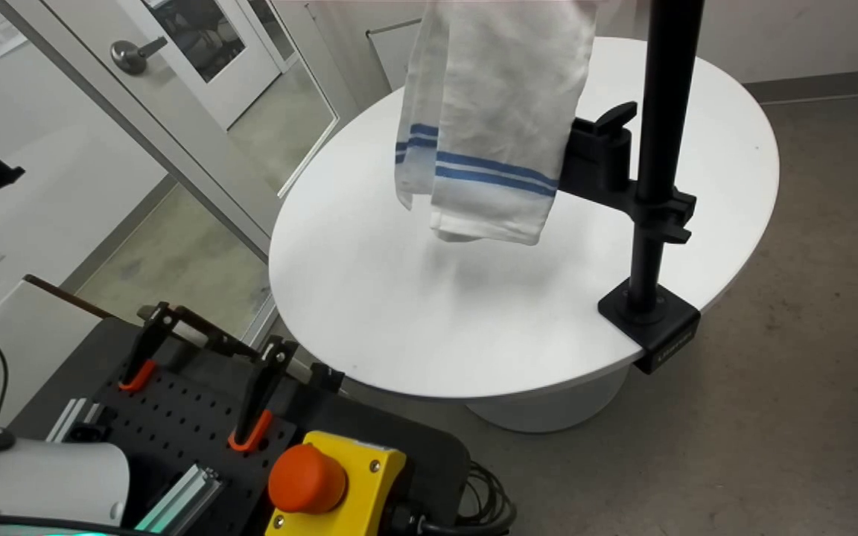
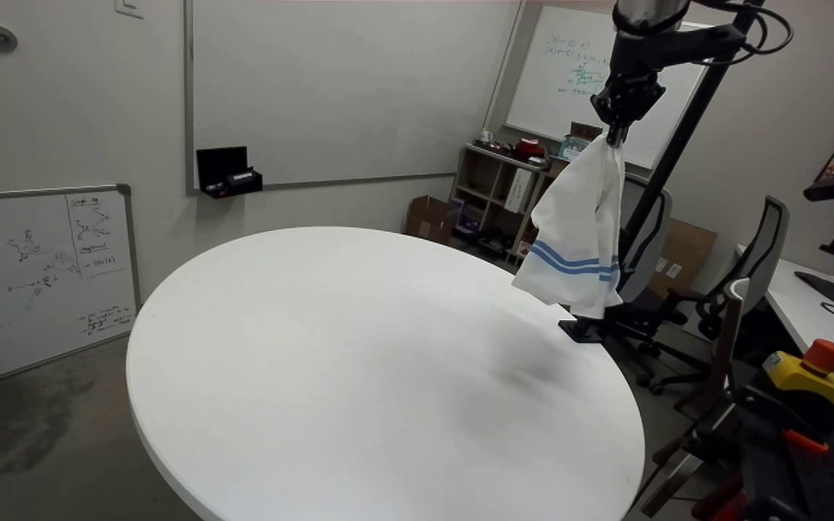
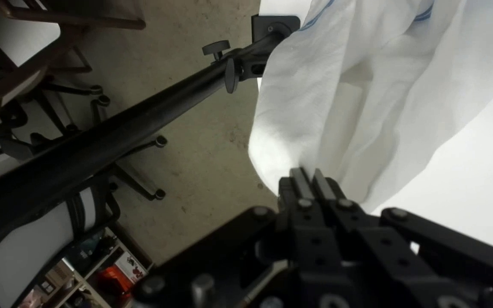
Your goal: Hang the towel on the black stand
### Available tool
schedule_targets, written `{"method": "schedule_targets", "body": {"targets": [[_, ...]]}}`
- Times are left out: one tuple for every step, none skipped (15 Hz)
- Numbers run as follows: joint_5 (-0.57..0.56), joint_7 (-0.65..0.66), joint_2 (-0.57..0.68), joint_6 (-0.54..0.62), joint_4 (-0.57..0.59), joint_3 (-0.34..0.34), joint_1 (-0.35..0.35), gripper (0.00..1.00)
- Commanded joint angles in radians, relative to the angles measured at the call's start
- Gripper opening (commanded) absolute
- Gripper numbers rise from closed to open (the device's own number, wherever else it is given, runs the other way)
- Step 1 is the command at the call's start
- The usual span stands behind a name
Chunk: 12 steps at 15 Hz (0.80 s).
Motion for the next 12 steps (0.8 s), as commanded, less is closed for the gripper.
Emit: {"method": "schedule_targets", "body": {"targets": [[-0.007,0.056,0.132,-0.080,0.157,-0.062,0.059,0.01],[0.000,0.061,0.165,-0.099,0.197,-0.074,0.070,0.01],[0.005,0.067,0.190,-0.112,0.227,-0.085,0.078,0.01],[0.011,0.071,0.217,-0.130,0.262,-0.094,0.086,0.01],[0.018,0.073,0.242,-0.146,0.294,-0.103,0.093,0.01],[0.026,0.074,0.267,-0.162,0.324,-0.110,0.099,0.01],[0.031,0.076,0.291,-0.178,0.351,-0.116,0.105,0.01],[0.038,0.075,0.316,-0.192,0.379,-0.121,0.109,0.01],[0.046,0.078,0.342,-0.209,0.406,-0.125,0.113,0.01],[0.057,0.077,0.367,-0.225,0.433,-0.129,0.116,0.01],[0.071,0.071,0.390,-0.243,0.452,-0.131,0.117,0.01],[0.089,0.057,0.413,-0.265,0.476,-0.130,0.117,0.28]]}}
